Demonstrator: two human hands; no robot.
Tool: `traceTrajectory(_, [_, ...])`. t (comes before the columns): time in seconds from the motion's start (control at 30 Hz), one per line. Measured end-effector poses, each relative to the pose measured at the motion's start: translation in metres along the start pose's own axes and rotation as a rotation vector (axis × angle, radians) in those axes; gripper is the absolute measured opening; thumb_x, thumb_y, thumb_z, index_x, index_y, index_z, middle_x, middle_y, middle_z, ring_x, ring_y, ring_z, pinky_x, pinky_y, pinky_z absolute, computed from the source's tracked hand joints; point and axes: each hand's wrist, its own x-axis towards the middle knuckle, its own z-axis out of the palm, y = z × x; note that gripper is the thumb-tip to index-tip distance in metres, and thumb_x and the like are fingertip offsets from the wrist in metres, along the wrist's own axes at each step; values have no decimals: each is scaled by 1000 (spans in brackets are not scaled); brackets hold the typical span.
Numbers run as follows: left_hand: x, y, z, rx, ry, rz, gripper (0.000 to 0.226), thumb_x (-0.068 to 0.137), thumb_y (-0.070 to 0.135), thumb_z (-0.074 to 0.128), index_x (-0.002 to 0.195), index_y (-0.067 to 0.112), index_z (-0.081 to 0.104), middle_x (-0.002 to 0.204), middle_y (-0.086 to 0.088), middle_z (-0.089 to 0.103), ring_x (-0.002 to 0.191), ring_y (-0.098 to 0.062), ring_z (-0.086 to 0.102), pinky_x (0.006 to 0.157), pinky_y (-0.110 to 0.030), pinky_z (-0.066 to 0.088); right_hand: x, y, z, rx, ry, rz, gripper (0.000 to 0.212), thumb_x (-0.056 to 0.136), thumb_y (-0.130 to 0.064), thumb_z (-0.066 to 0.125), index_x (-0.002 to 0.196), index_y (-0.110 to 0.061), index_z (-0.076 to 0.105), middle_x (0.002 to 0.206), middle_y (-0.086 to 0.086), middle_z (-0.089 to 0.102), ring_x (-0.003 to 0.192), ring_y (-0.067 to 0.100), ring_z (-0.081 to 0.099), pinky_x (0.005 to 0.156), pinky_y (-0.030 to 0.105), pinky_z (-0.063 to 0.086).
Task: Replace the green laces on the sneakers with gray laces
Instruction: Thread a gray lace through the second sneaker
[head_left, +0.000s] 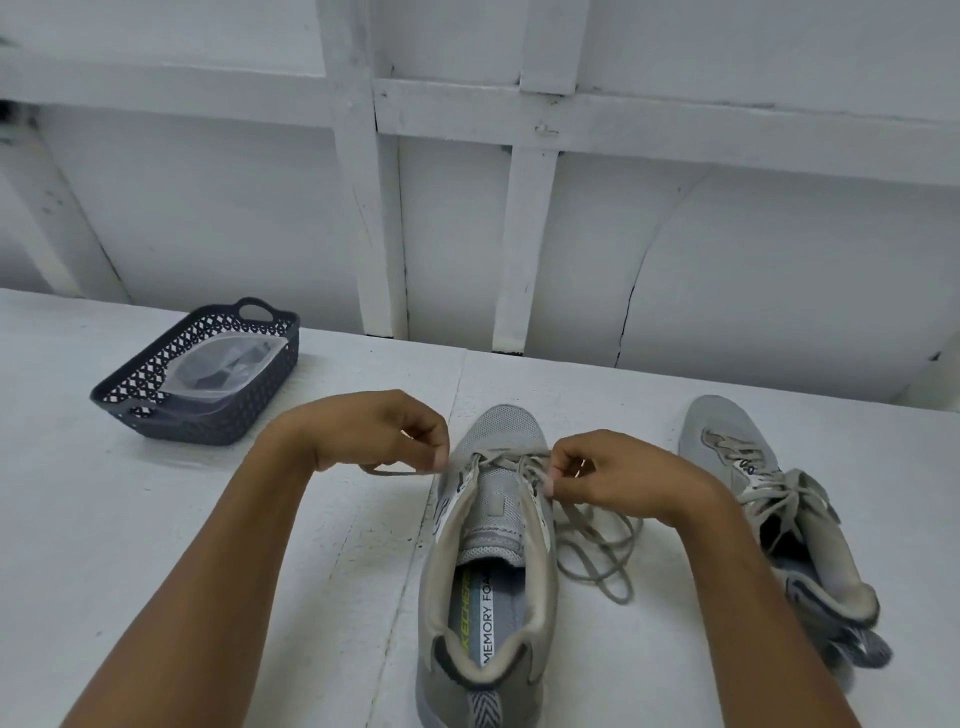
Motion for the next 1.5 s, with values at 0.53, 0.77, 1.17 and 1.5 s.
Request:
traceTrajectory(0.53, [4, 3, 9, -897, 486, 280, 18, 98, 12, 49, 82, 9, 58, 93, -13, 72, 95, -26, 69, 89, -45, 52, -7, 17, -3, 533, 304, 125, 42, 91, -31, 70, 61, -14, 45, 51, -3, 38, 49, 16, 40, 63, 31, 41])
traceTrajectory(0.77, [10, -6, 5, -453, 463, 20, 21, 97, 25, 61, 81, 12, 54, 64, -1, 49, 48, -10, 31, 41, -22, 26, -2, 18, -1, 679, 370, 141, 49, 89, -30, 72, 57, -20, 37, 52, -4, 30, 45, 12, 23, 45, 23, 24])
traceTrajectory(1.17, [4, -5, -6, -696, 370, 259, 16, 92, 9, 54, 80, 5, 62, 95, -19, 72, 100, -32, 67, 93, -45, 50, 1, 18, 0, 725, 454, 110, 25, 90, -10, 64, 68, -9, 53, 54, -1, 53, 50, 13, 43, 50, 24, 39])
traceTrajectory(1.5, [7, -20, -9, -726, 483, -61, 25, 95, 16, 55, 72, 15, 46, 62, -4, 41, 44, -9, 21, 44, -22, 12, 6, 22, 6, 972, 467, 98, 32, 89, 8, 52, 64, -10, 42, 76, 13, 75, 62, 20, 66, 56, 25, 54])
